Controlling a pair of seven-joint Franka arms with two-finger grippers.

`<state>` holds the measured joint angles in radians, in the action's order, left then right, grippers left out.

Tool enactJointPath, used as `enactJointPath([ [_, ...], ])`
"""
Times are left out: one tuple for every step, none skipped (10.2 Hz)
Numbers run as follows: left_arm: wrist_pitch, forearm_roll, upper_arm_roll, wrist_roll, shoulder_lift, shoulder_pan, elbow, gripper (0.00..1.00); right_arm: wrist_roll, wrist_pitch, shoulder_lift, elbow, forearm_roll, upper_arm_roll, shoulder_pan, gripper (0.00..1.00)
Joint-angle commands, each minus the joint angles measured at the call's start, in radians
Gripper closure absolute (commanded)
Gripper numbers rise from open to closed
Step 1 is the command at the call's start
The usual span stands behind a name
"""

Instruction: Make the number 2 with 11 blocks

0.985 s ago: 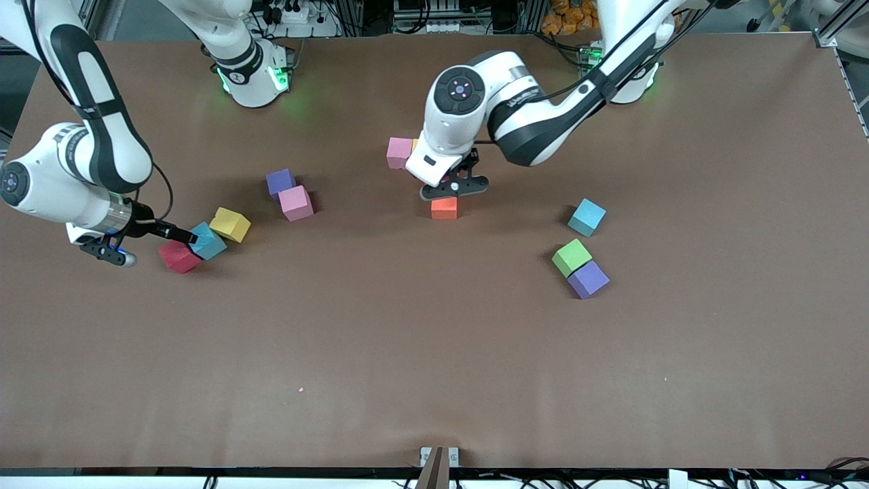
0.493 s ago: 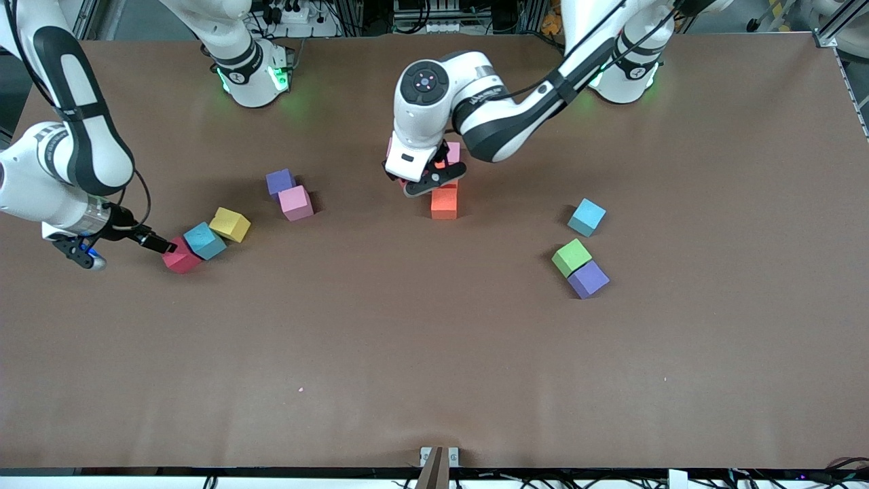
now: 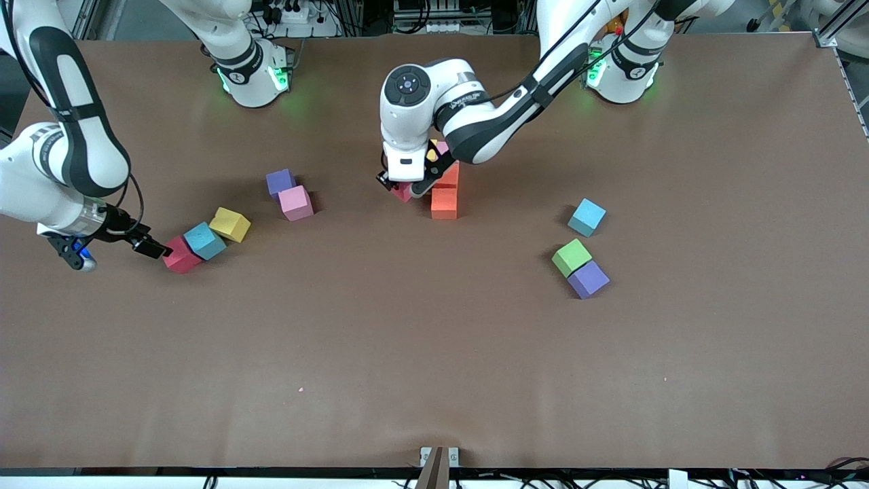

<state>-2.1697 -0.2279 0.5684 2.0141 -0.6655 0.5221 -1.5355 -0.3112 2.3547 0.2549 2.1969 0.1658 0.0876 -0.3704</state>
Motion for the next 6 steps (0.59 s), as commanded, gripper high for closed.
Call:
enactJointPath([
  [0.001, 0.001, -0.01, 0.147, -0.031, 0.021, 0.04, 0.73, -0.034, 0.113, 0.038, -0.005, 0.0, -0.003, 0.005, 0.0],
  [0.001, 0.001, -0.01, 0.21, -0.034, 0.024, 0.038, 0.73, -0.023, 0.142, 0.058, -0.005, 0.0, -0.026, 0.007, 0.0],
  [0.001, 0.001, -0.012, 0.271, -0.046, 0.024, 0.037, 0.72, -0.028, 0.144, 0.06, -0.006, 0.0, -0.026, 0.011, 0.0],
  [0.001, 0.001, -0.012, 0.32, -0.058, 0.022, 0.035, 0.73, -0.037, 0.147, 0.07, -0.011, 0.0, -0.026, 0.013, 0.0],
  [0.001, -0.001, -0.015, 0.369, -0.066, 0.024, 0.034, 0.72, -0.042, 0.143, 0.089, -0.008, 0.0, -0.029, 0.022, 0.0],
  [0.001, -0.001, -0.015, 0.405, -0.069, 0.024, 0.032, 0.72, -0.096, 0.13, 0.098, -0.003, 0.001, -0.029, 0.027, 0.0],
])
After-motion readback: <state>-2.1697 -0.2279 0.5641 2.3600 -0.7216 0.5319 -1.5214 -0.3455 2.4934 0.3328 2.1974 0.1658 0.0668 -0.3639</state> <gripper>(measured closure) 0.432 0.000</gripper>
